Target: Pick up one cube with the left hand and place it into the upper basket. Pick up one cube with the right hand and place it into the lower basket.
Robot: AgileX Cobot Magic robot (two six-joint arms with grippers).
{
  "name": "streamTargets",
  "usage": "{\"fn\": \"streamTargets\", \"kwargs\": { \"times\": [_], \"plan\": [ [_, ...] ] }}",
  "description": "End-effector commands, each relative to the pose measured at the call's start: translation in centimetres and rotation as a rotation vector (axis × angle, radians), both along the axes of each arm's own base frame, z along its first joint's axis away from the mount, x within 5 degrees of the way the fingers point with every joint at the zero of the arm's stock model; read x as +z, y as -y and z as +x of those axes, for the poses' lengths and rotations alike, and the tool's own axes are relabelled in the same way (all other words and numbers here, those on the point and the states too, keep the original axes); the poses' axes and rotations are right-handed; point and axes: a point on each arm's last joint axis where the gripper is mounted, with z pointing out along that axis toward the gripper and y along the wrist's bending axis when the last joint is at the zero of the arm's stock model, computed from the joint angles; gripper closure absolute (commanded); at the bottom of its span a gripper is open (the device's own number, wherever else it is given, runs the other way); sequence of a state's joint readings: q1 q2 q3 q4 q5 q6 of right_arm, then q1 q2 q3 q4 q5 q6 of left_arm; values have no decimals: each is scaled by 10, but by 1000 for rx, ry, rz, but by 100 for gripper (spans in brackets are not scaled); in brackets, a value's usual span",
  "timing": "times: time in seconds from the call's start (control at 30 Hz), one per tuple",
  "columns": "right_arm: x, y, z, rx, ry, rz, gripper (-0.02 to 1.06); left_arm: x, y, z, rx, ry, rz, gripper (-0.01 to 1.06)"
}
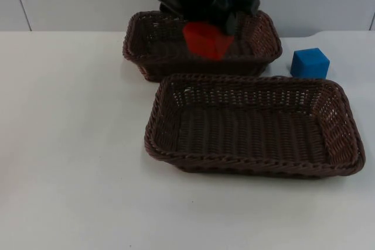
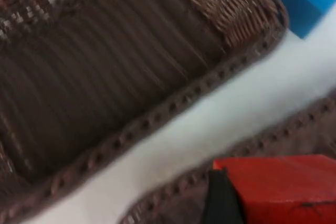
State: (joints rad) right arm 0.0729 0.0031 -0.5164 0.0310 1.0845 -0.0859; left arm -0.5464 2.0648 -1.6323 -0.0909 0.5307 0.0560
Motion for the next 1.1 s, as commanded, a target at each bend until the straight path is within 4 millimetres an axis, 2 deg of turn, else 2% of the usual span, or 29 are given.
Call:
{"fn": "streamTargets", "kwargs": {
  "times": [0.0,0.03,0.17,0.23,0.3,0.37,0.47,0.73,1.07],
  "plan": [
    [0,0,0,-7,9,-4,-1,1,-6,25,43,21,-25,105],
    [0,0,0,-7,9,-4,-1,1,-6,25,43,21,-25,105],
    [0,0,0,-7,9,-4,-1,-2,-22,58,118,30,-79,105],
    [0,0,0,-7,9,-4,-1,-1,-26,65,133,39,-90,105],
    [0,0,0,-7,9,-4,-1,-10,-33,82,157,52,-92,105],
    [0,0,0,-7,9,-4,-1,-13,-36,88,167,57,-95,105],
    [0,0,0,-7,9,-4,-1,-30,-41,104,188,57,-96,105],
    [0,0,0,-7,9,-4,-1,-59,-38,122,197,95,-103,105],
    [0,0,0,-7,9,-4,-1,-73,-42,133,221,171,-132,105]
  ]
}}
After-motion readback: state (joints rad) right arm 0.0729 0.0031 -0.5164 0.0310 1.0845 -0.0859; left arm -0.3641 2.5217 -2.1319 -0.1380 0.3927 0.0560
